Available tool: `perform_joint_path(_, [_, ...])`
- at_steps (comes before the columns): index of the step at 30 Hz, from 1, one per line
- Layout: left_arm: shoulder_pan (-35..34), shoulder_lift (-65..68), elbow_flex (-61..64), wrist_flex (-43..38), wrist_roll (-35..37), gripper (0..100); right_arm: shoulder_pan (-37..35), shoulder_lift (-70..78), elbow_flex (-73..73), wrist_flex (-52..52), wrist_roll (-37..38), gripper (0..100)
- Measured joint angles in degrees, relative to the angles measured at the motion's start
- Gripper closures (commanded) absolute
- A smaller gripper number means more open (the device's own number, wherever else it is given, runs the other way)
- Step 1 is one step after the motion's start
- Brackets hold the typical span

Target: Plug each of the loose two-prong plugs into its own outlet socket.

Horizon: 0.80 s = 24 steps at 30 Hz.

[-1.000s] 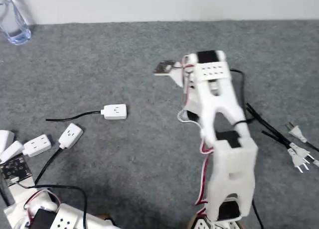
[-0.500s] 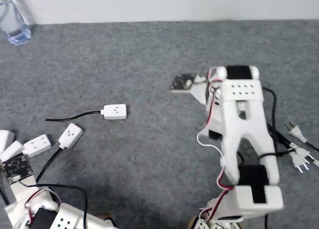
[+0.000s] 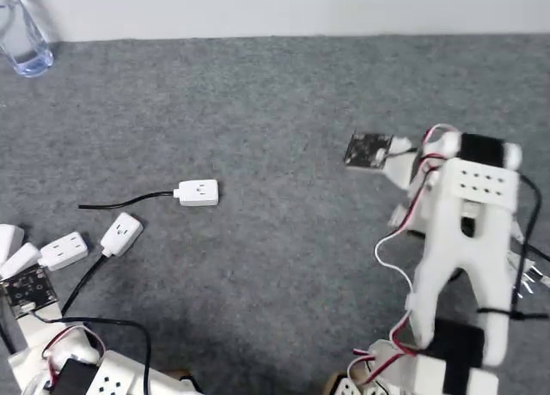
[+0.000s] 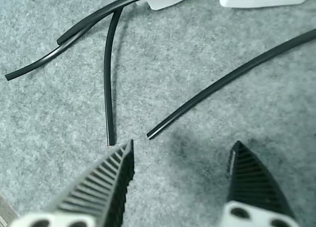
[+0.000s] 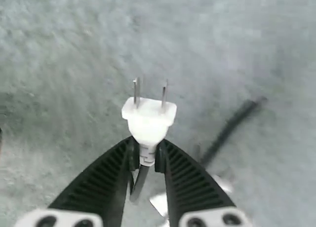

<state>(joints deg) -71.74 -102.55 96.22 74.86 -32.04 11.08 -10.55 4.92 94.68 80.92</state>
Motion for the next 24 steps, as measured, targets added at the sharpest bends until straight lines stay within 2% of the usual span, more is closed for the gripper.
perform_joint_path(5, [0.0,0.0,0.0,0.0,0.0,71,0.26,-1.67,-8.26,5.71,0.09,99.1])
perform_joint_path(11, [0.0,0.0,0.0,0.0,0.0,71,1.49,-1.76,-10.11,5.8,0.53,99.1])
perform_joint_path(24, [0.0,0.0,0.0,0.0,0.0,71,1.32,-1.76,4.66,5.71,4.31,99.1])
